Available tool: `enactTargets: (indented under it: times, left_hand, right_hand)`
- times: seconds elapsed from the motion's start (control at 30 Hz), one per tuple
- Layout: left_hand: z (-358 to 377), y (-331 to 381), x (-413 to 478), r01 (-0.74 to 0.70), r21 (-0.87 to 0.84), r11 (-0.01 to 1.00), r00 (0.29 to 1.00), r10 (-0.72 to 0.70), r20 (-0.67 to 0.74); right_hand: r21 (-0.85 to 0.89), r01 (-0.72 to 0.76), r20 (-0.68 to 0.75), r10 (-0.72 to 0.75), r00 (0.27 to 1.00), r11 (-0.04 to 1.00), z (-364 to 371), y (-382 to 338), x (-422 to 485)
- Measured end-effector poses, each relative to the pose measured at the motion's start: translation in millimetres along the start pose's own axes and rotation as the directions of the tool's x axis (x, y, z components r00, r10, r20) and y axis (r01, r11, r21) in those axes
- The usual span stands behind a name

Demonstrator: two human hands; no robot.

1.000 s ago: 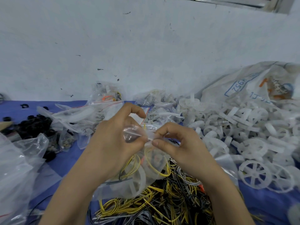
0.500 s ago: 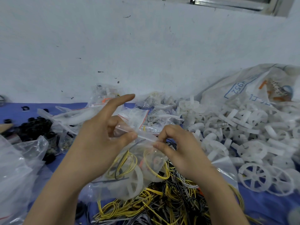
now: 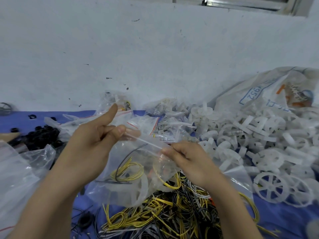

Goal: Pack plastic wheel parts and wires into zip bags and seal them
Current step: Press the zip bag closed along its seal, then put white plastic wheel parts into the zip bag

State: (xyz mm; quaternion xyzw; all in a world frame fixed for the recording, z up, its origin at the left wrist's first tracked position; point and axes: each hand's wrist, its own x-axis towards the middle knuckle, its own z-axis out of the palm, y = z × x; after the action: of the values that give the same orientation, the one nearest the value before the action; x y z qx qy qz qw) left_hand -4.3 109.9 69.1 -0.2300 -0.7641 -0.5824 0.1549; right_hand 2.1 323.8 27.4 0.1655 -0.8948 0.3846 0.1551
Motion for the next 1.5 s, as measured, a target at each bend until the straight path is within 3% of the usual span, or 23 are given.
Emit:
enactTargets:
  times: [0.13, 0.2, 0.23, 0.3, 0.37, 0.5, 0.57, 0.63, 0.73, 0.83, 0.9, 0.97, 1.0, 1.07, 1.13, 1.2, 1.33, 1.43, 1.5]
  left_hand:
    - [-2.7, -6.1, 1.3, 0.015, -0.039, 0.999, 1.000, -0.015, 0.014]
    - [-11.3, -20.4, 1.5, 0.045, 0.022, 0.999, 0.992, -0.047, 0.118]
    - [-15.5, -27.4, -0.1, 0.069, 0.095, 0.993, 0.965, -0.091, 0.248]
    - [-19.1, -41.7, -7.7, 0.133, 0.206, 0.969, 0.830, -0.223, 0.512]
    - [-13.5, -57.9, -17.9, 0.113, 0.234, 0.966, 0.748, -0.238, 0.620]
    - [-19.8, -61.0, -28.7, 0.123, 0.258, 0.958, 0.873, -0.228, 0.431]
    - [-32.1, -46.4, -19.8, 0.206, 0.189, 0.960, 0.866, -0.269, 0.421]
    - [-40.4, -29.2, -1.9, 0.328, 0.113, 0.938, 0.828, -0.343, 0.443]
    - [-30.1, -7.8, 51.7, 0.519, -0.003, 0.855, 0.800, -0.484, 0.355]
    - [-7.6, 20.3, 124.8, 0.524, -0.323, 0.788, 0.851, -0.466, 0.245]
    - [2.7, 28.3, 159.5, 0.566, -0.407, 0.716, 0.823, -0.516, 0.236]
    - [0.7, 15.7, 166.0, 0.644, -0.231, 0.730, 0.765, -0.607, 0.216]
    - [-4.7, 1.9, 160.0, 0.624, -0.059, 0.779, 0.774, -0.606, 0.184]
    - [-26.3, -32.0, 130.7, 0.443, 0.401, 0.802, 0.840, -0.528, 0.128]
    - [-62.7, -68.5, 95.8, 0.198, 0.726, 0.658, 0.882, -0.443, 0.162]
    - [-103.7, -98.9, 61.2, 0.140, 0.836, 0.530, 0.864, -0.479, 0.159]
    - [-155.5, -138.6, -3.8, 0.272, 0.925, 0.265, 0.788, -0.614, -0.055]
    - [-157.4, -153.9, -37.6, 0.346, 0.894, 0.285, 0.760, -0.644, -0.089]
    - [-156.7, -153.8, -44.1, 0.330, 0.897, 0.295, 0.820, -0.561, -0.118]
  right_hand:
    - [0.212, -0.155, 0.052, 0.147, 0.988, 0.965, -1.3, 3.0, -2.4]
    - [0.405, -0.279, 0.138, 0.243, 0.960, 0.871, -5.6, 6.6, -4.7]
    - [0.501, -0.333, 0.190, 0.274, 0.943, 0.798, -7.6, 7.9, -5.6]
    - [0.661, -0.409, 0.276, 0.304, 0.912, 0.629, -9.5, 6.8, -5.5]
    - [0.765, -0.458, 0.334, 0.330, 0.883, 0.453, -4.5, 1.6, -2.5]
    - [0.902, -0.381, 0.317, 0.286, 0.904, 0.203, 10.9, -13.4, 2.7]
    - [0.952, -0.300, 0.276, 0.261, 0.925, 0.056, 4.8, -15.7, 3.0]
    - [0.970, -0.243, 0.238, 0.282, 0.929, -0.019, -8.3, -13.1, 0.6]
    - [0.978, -0.208, 0.192, 0.370, 0.909, 0.003, -27.1, -3.4, -4.8]
    - [0.985, -0.169, 0.132, 0.435, 0.891, 0.046, -36.9, 2.1, -9.4]
    - [0.988, -0.148, 0.111, 0.457, 0.882, 0.046, -40.1, 5.2, -11.6]
    - [0.988, -0.146, 0.107, 0.470, 0.876, 0.047, -42.9, 6.9, -12.0]
    - [0.988, -0.147, 0.106, 0.472, 0.875, 0.050, -44.4, 6.8, -12.3]
    - [0.986, -0.156, 0.107, 0.468, 0.877, 0.067, -45.4, 4.5, -12.1]
    - [0.980, -0.175, 0.113, 0.446, 0.888, 0.100, -42.7, -1.0, -10.5]
    - [0.964, -0.217, 0.139, 0.405, 0.904, 0.152, -34.8, -8.5, -7.8]
    - [0.912, -0.306, 0.202, 0.350, 0.915, 0.272, -11.8, -26.8, -4.2]
    - [0.877, -0.361, 0.259, 0.322, 0.911, 0.316, 5.3, -42.5, -4.4]
    - [0.868, -0.368, 0.276, 0.291, 0.916, 0.334, 13.6, -51.0, -4.5]
